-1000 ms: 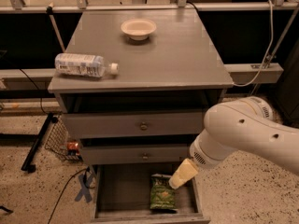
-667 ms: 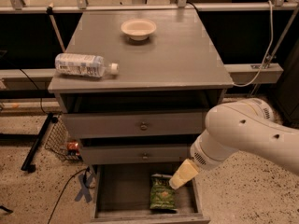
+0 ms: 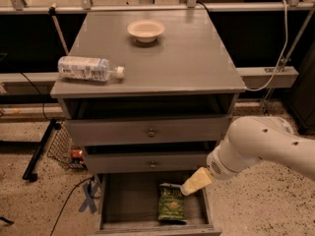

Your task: Pick green jalapeno chip bag from bottom drawer and place on counter

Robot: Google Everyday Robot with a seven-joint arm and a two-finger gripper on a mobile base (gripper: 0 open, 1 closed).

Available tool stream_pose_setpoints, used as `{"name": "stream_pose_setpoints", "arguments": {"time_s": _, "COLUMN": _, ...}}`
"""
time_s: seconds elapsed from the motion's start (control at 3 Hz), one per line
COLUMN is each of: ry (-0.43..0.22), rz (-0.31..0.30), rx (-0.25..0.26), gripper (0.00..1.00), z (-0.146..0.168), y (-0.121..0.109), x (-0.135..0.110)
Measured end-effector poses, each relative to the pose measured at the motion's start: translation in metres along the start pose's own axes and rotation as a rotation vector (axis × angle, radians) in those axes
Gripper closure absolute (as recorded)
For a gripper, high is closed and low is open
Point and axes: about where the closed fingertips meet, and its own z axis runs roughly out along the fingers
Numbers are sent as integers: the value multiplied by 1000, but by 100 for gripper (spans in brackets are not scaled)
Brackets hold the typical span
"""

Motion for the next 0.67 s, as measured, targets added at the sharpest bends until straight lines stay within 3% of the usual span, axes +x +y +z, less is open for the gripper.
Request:
{"name": "stream_pose_setpoints", "arguments": {"time_s": 0.33, "ry": -19, "rz": 108, "rx": -80, "gripper": 0, "z": 47, "y": -17, "x": 4}}
{"name": "stream_pose_setpoints", "arguments": {"time_s": 0.67, "ry": 0, "rz": 190, "rx": -115, "gripper": 0, "z": 91, "y": -27, "x": 9}}
